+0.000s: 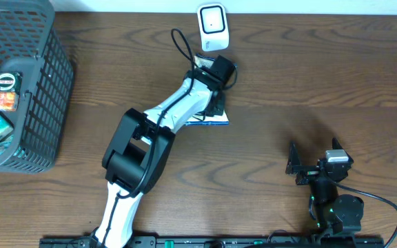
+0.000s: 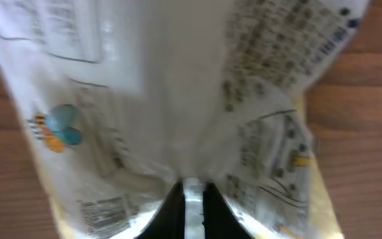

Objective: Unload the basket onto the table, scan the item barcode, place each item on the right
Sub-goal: 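Hold the snack bag under the scanner face with the left gripper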

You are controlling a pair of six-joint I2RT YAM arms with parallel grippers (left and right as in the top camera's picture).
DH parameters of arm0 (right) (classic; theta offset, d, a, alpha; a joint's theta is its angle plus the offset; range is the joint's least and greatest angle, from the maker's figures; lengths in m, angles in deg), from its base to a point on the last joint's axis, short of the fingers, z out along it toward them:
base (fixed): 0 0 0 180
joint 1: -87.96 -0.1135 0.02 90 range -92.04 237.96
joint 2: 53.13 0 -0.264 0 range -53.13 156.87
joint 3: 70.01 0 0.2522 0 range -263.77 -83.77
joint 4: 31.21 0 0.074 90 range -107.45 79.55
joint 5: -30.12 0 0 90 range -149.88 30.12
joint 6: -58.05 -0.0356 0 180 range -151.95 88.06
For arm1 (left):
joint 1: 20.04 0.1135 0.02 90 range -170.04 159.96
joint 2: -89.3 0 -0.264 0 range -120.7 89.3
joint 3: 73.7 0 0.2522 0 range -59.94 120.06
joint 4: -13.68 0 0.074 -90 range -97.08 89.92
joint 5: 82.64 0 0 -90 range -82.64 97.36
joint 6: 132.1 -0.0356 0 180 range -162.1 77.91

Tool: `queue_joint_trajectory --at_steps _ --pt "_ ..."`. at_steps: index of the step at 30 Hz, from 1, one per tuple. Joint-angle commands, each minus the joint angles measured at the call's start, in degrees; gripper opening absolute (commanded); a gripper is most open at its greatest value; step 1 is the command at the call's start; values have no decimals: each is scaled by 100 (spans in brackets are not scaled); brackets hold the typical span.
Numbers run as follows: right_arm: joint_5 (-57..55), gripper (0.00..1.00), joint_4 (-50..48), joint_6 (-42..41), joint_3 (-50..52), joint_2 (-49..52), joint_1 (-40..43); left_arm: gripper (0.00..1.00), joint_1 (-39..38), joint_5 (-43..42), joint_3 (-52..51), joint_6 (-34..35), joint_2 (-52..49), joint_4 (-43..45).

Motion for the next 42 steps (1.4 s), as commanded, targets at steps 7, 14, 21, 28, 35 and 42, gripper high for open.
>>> queue_joint_trajectory --at_steps 7,14,21,28,35,42 --pt "-9 99 24 42 9 -31 -59 24 400 125 256 -225 1054 280" --pt "-9 99 24 42 9 -31 -59 24 542 116 103 -221 697 1113" --pt "-9 99 24 42 9 -31 -59 24 522 -243 92 103 -155 1484" --pt "-9 99 24 42 9 -31 -59 28 588 -446 249 -310 -87 1537" --pt "-9 99 24 42 9 -31 -59 28 579 -562 275 -282 870 697" --pt "-9 99 24 42 9 -31 -59 28 238 -557 -48 -85 645 28"
